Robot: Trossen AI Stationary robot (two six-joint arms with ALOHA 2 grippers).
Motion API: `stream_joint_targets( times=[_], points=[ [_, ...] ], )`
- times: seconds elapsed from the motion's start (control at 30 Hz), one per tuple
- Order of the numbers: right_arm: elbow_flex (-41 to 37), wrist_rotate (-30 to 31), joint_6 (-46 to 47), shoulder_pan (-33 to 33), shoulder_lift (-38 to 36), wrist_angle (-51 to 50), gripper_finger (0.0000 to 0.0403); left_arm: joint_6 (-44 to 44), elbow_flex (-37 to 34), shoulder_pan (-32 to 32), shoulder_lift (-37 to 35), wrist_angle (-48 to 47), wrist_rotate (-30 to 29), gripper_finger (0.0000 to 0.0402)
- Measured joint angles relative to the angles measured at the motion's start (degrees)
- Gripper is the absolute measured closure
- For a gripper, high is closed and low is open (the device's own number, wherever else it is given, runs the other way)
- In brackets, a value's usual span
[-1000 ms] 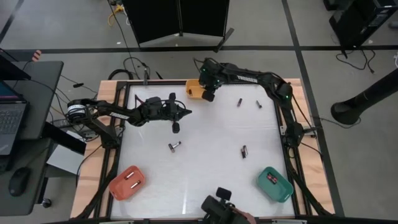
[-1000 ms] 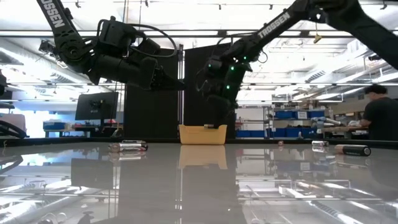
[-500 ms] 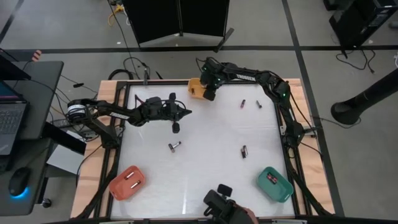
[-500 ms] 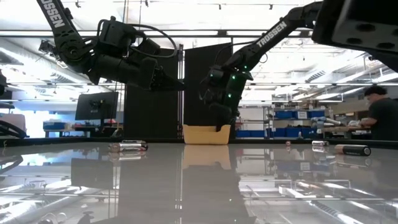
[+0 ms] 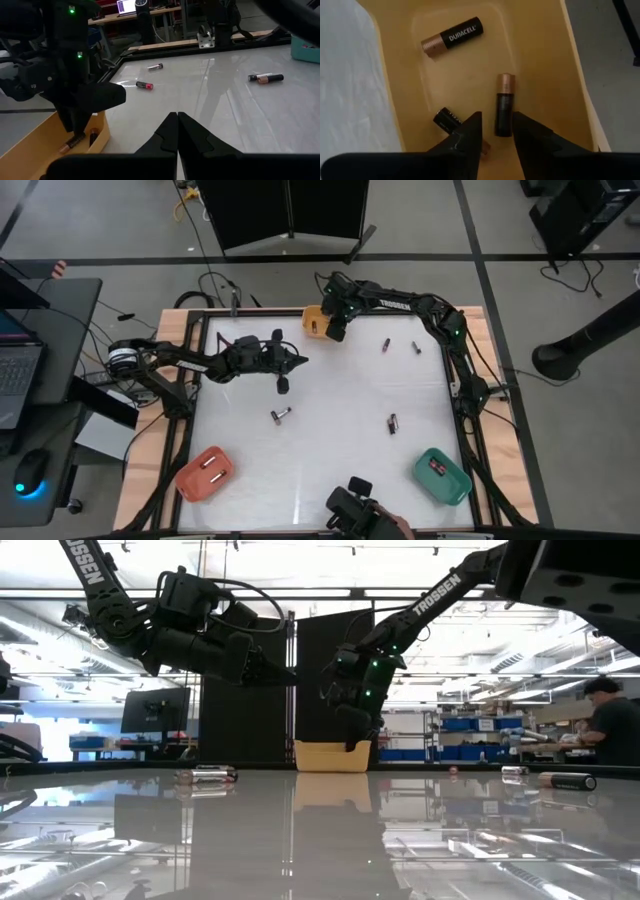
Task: Sort batteries
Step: Put the black-brown battery into the yellow bin, then put the silver battery into the orange bin
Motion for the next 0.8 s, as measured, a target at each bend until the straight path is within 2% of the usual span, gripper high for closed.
stream_joint_targets(
  times=[0.13,0.2,0.3,0.4,0.47,0.6,0.8],
  points=[
    [0.0,0.2,-1.6,0.5,-1.1,-1.4,0.0267,0.0,0.0,0.2,0.0,0.0,0.0,0.0392],
    [0.0,0.9,-2.7,0.9,-2.5,-2.9,0.0274,0.0,0.0,0.2,0.0,0.1,0.0,0.0392],
    [0.0,2.4,-3.4,1.8,-5.5,-4.3,0.0312,0.2,0.0,0.2,0.0,0.1,0.0,0.0392],
    [-1.1,2.5,-4.6,2.6,-9.2,-4.3,0.0376,1.9,0.0,0.2,0.0,0.0,0.0,0.0392],
    [-3.1,2.6,-4.8,2.8,-11.9,-3.2,0.0391,2.8,0.0,0.2,-0.4,-0.4,0.0,0.0392],
    [-10.4,2.6,-3.0,3.0,-18.1,1.5,0.0390,3.8,1.5,0.2,-3.1,-7.3,0.3,0.0392],
    [-27.5,1.4,0.9,4.1,-29.5,16.3,0.0394,8.5,7.8,0.2,-7.3,-26.5,1.9,0.0392]
  ],
)
